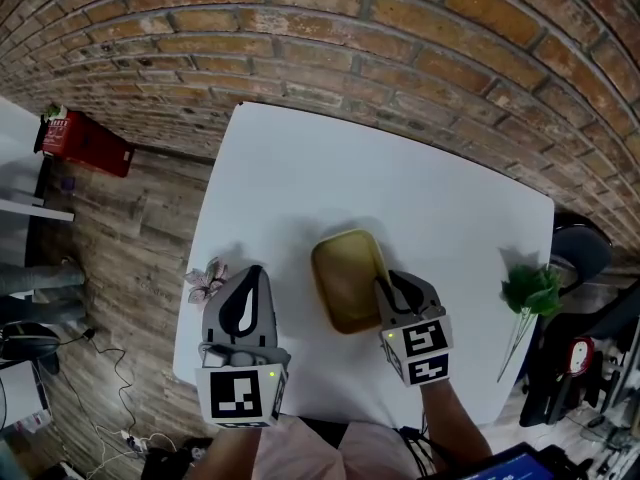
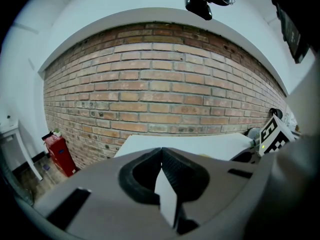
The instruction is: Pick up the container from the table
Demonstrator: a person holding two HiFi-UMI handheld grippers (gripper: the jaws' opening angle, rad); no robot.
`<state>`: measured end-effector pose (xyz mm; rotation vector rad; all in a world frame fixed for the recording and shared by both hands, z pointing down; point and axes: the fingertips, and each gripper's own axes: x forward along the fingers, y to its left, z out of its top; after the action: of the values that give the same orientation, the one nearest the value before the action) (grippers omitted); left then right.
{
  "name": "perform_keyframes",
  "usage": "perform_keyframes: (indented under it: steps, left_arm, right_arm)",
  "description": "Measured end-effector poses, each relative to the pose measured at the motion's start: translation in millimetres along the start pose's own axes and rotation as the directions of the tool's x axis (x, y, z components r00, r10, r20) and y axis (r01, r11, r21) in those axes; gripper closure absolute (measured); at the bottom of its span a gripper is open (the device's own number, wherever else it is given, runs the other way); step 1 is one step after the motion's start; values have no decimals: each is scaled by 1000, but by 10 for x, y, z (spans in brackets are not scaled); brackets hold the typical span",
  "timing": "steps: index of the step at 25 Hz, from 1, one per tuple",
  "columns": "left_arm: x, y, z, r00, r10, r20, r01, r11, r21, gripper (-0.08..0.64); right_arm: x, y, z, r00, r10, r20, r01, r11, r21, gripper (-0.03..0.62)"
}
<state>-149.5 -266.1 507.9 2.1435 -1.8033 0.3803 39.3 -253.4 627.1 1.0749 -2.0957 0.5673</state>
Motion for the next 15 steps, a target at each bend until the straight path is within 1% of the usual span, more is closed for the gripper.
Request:
perform_keyframes:
  steps: [3,7,11,15]
  left_arm:
    - [5,-6,-16,1000,-2,-5,2,1000,0,551]
    - [5,-7,-26,1000,1,-8,-1,1000,-2,551]
    - [-8,3,-60,1000,-7,-20,8,999,40,551]
    - [-10,-27,25,1000,-4,1,4,1000,7,551]
  right_arm:
    - [9,-3,-14,1000,-2,-3,2,1000,8,537]
    - [17,1,-22,1000,0,-4,0,1000,14,558]
    - [13,-8,-7,1000,-3,3,3,1000,23,569]
    - [-21,-7,24,1000,-7,12,7,999,33,584]
